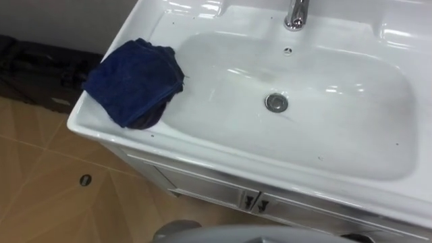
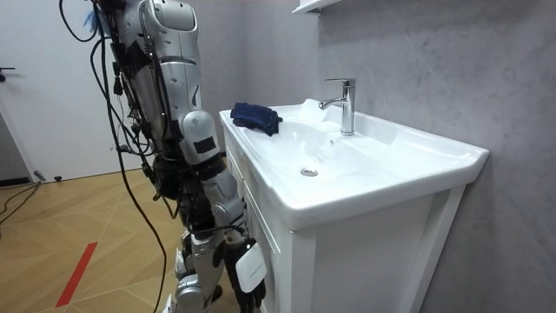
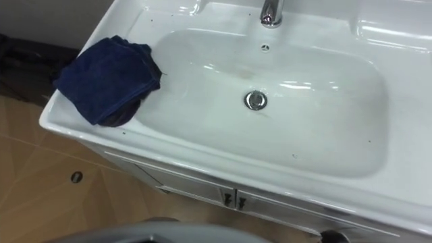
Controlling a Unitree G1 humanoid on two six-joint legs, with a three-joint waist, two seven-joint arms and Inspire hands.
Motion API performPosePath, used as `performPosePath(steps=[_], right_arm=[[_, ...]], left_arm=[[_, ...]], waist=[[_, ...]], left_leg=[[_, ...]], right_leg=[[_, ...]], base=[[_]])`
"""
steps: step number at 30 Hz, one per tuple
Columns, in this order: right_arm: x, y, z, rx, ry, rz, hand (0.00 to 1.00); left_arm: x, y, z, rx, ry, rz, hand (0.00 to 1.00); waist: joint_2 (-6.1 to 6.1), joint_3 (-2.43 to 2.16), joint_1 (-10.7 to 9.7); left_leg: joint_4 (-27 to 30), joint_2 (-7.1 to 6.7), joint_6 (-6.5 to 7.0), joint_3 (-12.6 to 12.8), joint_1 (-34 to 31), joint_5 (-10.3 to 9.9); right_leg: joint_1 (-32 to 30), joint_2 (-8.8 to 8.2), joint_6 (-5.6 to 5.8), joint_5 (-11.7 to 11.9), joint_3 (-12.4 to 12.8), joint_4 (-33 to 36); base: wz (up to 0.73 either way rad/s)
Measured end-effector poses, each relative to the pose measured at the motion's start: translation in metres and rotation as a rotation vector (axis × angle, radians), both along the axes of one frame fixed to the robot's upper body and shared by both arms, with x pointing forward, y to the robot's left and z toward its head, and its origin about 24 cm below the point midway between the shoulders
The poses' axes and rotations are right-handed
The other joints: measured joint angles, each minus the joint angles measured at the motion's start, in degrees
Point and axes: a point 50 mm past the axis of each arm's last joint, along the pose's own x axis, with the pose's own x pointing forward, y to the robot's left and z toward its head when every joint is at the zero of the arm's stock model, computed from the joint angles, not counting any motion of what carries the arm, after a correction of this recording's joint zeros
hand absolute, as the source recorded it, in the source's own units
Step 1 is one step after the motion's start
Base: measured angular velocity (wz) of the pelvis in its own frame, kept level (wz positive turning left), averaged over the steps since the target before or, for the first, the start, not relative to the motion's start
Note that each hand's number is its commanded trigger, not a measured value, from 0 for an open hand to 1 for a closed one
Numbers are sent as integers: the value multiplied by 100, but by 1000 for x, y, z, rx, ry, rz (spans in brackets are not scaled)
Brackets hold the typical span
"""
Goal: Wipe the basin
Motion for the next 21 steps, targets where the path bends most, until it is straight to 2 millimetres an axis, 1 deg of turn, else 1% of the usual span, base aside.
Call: performPosePath(steps=[3,6,8,12,13,15,18,21], right_arm=[[-2,6,-2,20,15,15,0],[-4,11,-4,48,48,39,0],[-4,13,-4,68,56,43,0],[-9,14,-5,84,80,37,0],[-10,14,-5,85,85,36,0],[-13,15,-5,92,104,40,0],[-16,17,-5,104,129,52,0],[-17,18,-6,116,138,51,0]], left_arm=[[1,-4,-2,-30,29,-51,0],[-2,-8,-4,-64,63,-81,0],[-3,-9,-4,-79,70,-89,0],[6,-13,-6,-108,76,-147,0],[6,-13,-6,-107,78,-150,0],[10,-11,-6,-95,87,-189,0],[11,-11,-5,-93,102,-217,0],[14,-11,-5,-100,95,-222,0]], waist=[[5,-2,-29],[37,14,-86],[34,17,-116],[36,16,-128],[34,14,-125],[0,-2,-121],[-23,-8,-136],[-45,-10,-141]], left_leg=[[19,12,-7,-12,-6,-16],[73,51,-19,-17,-18,-66],[127,74,-30,-16,-30,-88],[219,83,-19,-7,-39,-101],[226,83,-18,-6,-38,-101],[213,81,-15,25,-1,-101],[218,86,-9,93,7,-102],[223,88,-9,98,8,-103]], right_leg=[[3,15,-2,2,7,11],[7,38,-4,3,27,76],[7,59,-13,8,82,81],[10,69,-22,13,135,87],[11,69,-22,13,138,86],[7,60,-18,10,200,66],[7,59,-17,9,236,63],[11,60,-17,10,236,64]], base=[[0],[-3],[-11],[-3],[0],[-9],[-6],[0]])
